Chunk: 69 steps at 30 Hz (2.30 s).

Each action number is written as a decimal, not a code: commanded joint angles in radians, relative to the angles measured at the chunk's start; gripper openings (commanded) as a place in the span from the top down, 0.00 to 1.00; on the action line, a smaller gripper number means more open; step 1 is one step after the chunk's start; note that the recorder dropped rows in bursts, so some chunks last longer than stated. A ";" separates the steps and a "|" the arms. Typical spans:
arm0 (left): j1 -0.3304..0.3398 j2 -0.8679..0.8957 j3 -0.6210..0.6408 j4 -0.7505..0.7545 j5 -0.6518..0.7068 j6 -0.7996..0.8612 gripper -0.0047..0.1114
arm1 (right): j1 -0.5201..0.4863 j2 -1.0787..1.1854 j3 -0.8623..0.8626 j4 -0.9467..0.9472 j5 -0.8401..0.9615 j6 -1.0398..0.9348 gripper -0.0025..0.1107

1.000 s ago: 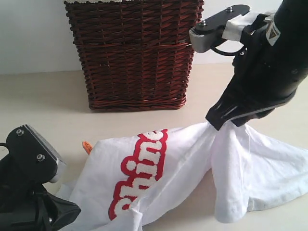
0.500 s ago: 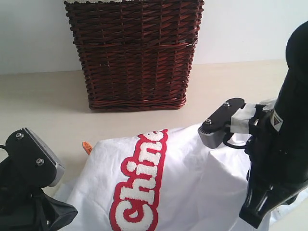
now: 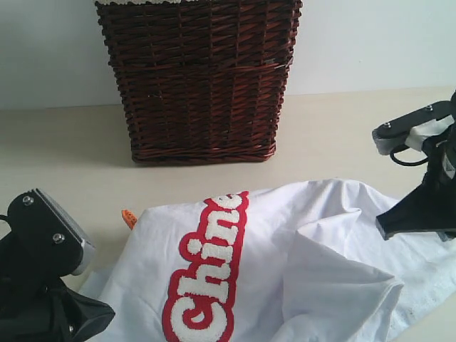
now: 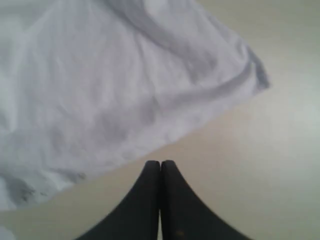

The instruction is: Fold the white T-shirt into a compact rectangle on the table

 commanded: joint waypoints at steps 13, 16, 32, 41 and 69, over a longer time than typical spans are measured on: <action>-0.005 -0.009 0.004 0.002 -0.006 -0.012 0.96 | -0.452 0.359 -0.031 0.098 -0.289 -0.064 0.98; -0.005 -0.009 0.004 0.005 -0.006 -0.012 0.96 | -0.475 0.432 -0.050 0.095 -0.292 -0.072 0.98; -0.005 -0.009 0.004 0.004 -0.001 -0.016 0.96 | -0.548 0.666 -0.330 -0.017 -0.304 -0.079 0.98; -0.005 -0.009 0.004 0.021 -0.002 -0.039 0.96 | -0.555 0.809 -0.482 -0.050 -0.177 -0.166 0.98; 0.210 0.464 -0.117 0.012 -0.089 -0.049 0.96 | -0.553 0.326 -0.538 0.671 -0.069 -0.734 0.98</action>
